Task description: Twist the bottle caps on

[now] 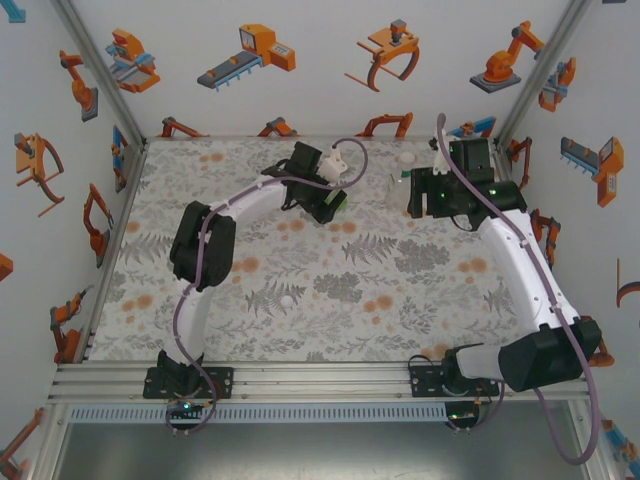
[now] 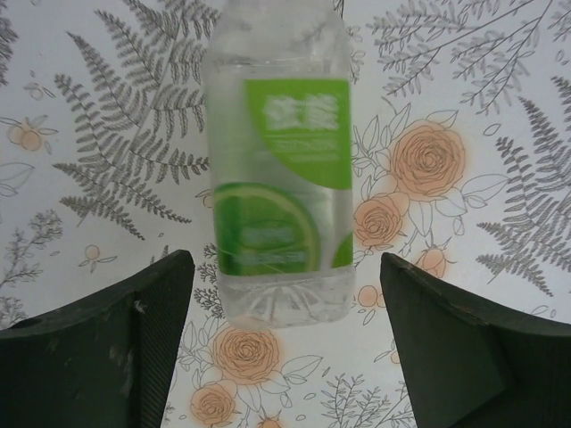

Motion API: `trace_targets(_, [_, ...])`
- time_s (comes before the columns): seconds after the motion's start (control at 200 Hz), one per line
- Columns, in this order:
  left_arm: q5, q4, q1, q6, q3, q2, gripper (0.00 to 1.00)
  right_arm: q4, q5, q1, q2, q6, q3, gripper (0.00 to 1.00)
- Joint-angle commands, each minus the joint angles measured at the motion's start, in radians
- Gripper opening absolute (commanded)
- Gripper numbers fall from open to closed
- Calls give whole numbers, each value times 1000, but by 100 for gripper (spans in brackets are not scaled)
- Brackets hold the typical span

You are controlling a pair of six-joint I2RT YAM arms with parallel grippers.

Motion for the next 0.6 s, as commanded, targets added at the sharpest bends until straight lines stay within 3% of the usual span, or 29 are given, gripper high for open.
trace_targets(0.0, [-6,-2,0,19,20,8,78,-20,-18,-1,-32,9,-17,65])
trace_targets(0.396, [-21,-57,1,-97,199,140,81,-20,-33,-1,-25,13,-12,65])
trace_targets(0.596, [-66,-144,-2,-183,270,179,76,-23,-42,1,-11,14,-2,65])
